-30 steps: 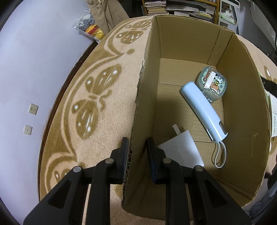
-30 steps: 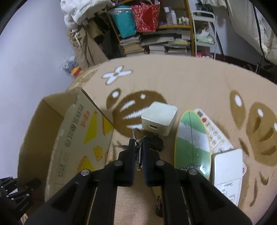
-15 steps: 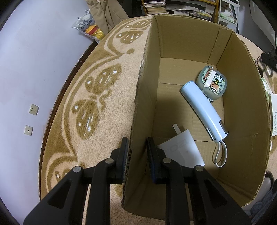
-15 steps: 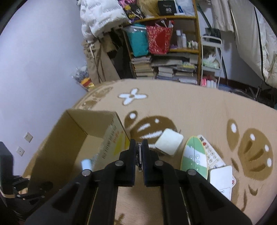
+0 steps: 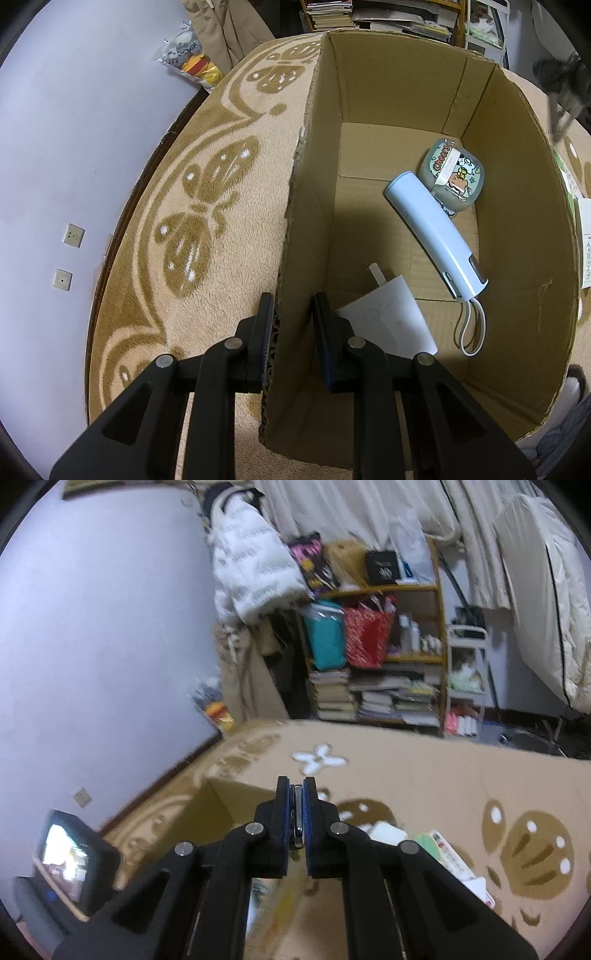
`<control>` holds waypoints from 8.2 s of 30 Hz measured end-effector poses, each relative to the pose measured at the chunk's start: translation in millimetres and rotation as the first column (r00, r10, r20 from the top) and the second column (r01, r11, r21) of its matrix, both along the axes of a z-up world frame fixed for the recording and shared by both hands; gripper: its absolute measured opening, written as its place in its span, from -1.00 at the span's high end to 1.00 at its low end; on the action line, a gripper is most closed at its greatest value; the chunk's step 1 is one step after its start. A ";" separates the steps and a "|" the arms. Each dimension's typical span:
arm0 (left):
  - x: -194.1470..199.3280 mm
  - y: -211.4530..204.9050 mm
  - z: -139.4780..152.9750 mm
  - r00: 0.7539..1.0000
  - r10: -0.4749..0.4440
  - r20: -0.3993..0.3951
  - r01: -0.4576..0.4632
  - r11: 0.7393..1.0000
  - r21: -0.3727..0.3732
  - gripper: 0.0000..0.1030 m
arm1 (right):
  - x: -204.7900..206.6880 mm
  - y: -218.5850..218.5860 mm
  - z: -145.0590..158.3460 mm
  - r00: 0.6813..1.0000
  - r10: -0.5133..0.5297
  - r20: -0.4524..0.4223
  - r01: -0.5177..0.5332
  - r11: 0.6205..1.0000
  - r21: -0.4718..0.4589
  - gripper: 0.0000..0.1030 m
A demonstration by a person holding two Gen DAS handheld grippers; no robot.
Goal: Organize rigid objects
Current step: 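Carry the keys into the box and release them beside the coin pouch, then move the right gripper back to the white square box, then grasp the white square box with the right gripper, then carry the white square box into the box and open the right gripper, then move the right gripper to the small beige card on the rug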
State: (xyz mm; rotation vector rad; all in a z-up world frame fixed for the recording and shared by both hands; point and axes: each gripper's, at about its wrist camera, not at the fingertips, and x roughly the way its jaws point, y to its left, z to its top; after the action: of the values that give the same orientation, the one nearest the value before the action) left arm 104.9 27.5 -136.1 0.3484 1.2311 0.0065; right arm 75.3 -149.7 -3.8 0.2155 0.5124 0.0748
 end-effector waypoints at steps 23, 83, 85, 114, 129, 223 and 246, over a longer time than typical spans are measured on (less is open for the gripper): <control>0.6 2.4 1.1 1.000 0.004 -0.007 -0.004 1.000 0.000 0.60 | 11.2 39.4 -40.1 0.979 0.134 -0.153 -0.129 0.991 0.041 0.85; 0.9 1.4 -0.8 1.000 0.000 -0.010 0.000 1.000 0.005 0.59 | 54.9 -69.6 -92.5 0.937 -0.140 -0.321 0.168 0.984 0.060 -0.68; 1.1 1.4 -0.5 1.000 -0.001 -0.010 0.001 1.000 0.007 0.60 | 59.1 -76.1 -99.6 0.936 -0.127 -0.327 0.162 0.983 0.082 -0.68; 4.5 0.5 -2.7 1.000 0.002 -0.020 -0.002 1.000 0.006 0.62 | 102.1 -71.6 -162.0 0.887 -0.096 -0.452 0.112 0.994 0.009 -0.49; 3.8 -1.9 -2.5 1.000 -0.003 -0.017 0.004 1.000 0.018 0.61 | 96.1 -58.6 -164.0 0.872 -0.078 -0.483 0.063 0.997 -0.047 -0.29; 0.9 -3.8 -2.6 1.000 -0.002 -0.008 0.003 1.000 0.024 0.59 | 10.8 3.1 -48.7 0.955 0.082 -0.285 -0.091 0.996 -0.018 -0.61; 0.0 -5.5 -3.6 1.000 -0.009 -0.007 0.010 0.999 0.039 0.58 | 4.7 -53.2 -120.9 0.808 -0.033 -0.589 0.084 0.995 0.060 -0.61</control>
State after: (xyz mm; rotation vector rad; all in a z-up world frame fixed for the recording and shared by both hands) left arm 104.9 22.0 -139.7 0.3884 1.2372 0.0213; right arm 80.0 -202.9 -124.6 0.3394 1.1280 -0.0358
